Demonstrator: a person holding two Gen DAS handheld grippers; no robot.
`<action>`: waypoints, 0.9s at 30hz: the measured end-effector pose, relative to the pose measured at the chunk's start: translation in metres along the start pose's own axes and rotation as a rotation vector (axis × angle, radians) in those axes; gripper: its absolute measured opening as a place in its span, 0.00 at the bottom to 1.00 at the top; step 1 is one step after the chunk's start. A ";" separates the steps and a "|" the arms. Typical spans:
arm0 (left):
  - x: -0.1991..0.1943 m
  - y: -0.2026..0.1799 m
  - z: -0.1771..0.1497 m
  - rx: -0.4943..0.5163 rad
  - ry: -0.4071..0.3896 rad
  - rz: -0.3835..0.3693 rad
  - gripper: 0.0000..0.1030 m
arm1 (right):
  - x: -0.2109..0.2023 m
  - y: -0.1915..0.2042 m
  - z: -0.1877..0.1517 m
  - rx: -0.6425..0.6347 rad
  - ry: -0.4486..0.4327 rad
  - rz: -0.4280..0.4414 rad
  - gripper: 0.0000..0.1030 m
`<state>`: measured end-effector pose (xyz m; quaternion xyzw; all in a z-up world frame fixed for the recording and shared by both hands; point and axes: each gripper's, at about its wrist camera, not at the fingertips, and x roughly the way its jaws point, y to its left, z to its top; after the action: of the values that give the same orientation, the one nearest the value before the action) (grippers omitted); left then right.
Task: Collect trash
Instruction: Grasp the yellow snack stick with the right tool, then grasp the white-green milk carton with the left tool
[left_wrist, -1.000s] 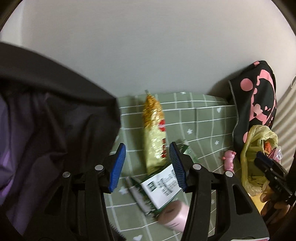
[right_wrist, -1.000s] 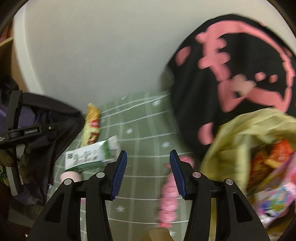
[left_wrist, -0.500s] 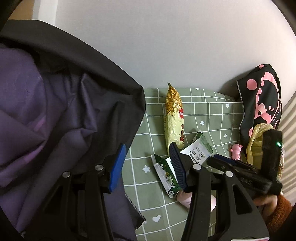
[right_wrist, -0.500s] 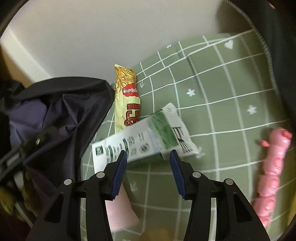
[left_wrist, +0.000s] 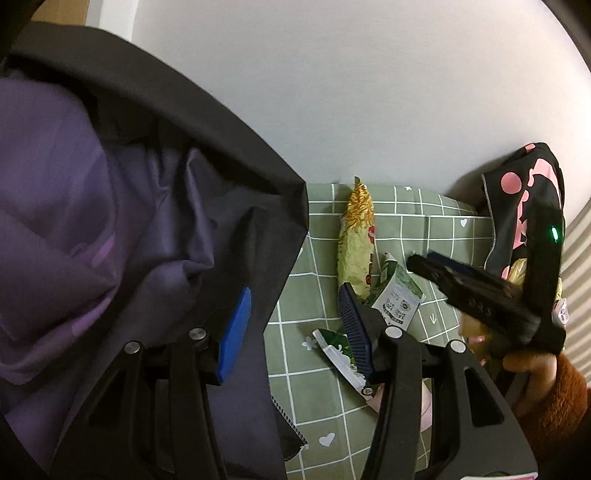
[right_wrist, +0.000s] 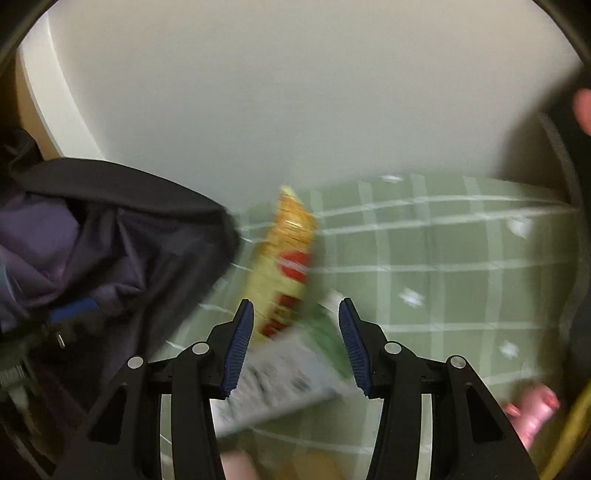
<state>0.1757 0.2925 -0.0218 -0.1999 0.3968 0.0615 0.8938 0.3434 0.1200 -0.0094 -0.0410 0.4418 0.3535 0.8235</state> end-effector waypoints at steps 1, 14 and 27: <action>0.000 0.001 -0.001 -0.001 0.002 0.000 0.46 | 0.011 0.004 0.006 0.011 0.015 0.009 0.44; 0.016 0.007 -0.011 0.009 0.049 -0.064 0.46 | 0.049 0.009 0.028 -0.060 0.100 0.010 0.25; 0.068 -0.090 -0.006 0.413 0.187 -0.198 0.51 | -0.108 -0.064 0.012 0.026 -0.207 -0.172 0.25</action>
<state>0.2414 0.2049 -0.0478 -0.0555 0.4602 -0.1276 0.8768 0.3527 0.0176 0.0640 -0.0311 0.3538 0.2782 0.8924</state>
